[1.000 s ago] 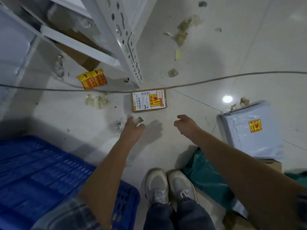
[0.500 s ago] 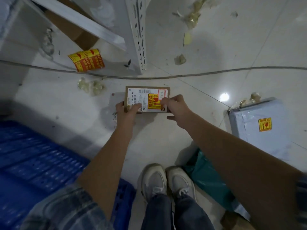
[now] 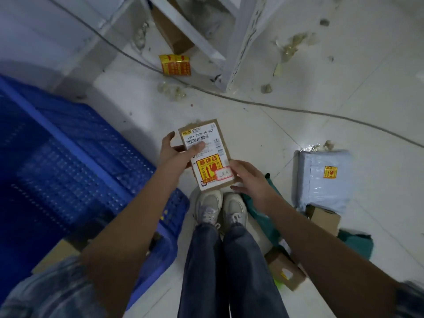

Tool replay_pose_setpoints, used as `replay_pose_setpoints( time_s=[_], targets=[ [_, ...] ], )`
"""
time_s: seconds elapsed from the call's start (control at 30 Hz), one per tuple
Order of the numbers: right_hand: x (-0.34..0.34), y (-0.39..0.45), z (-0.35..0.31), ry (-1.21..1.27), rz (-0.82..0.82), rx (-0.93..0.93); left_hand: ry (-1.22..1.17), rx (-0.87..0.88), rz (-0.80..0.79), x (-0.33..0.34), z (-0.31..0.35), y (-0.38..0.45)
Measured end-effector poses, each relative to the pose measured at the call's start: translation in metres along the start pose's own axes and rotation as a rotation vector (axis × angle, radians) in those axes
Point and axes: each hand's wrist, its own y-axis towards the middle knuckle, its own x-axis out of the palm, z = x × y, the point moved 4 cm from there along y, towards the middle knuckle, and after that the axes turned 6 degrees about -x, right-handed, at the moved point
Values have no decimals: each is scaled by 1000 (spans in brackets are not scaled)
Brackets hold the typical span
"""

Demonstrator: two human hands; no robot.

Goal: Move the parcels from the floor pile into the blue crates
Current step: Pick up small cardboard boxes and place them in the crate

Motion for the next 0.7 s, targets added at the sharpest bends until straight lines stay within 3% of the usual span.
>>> replay_pose_setpoints(
  time_s=[0.1, 0.3, 0.53, 0.7],
  targets=[
    [28, -45, -27, -114, -146, -19, -73, -7, 3, -29, -5, -57],
    [92, -107, -43, -145, -188, -20, -288, -44, -7, -89, -27, -143],
    [174, -136, 13, -323, -326, -15, -455, -57, 65, -179, -113, -166],
    [229, -158, 78, -469, -378, 67, -478, -162, 100, -238, -185, -184]
  ],
)
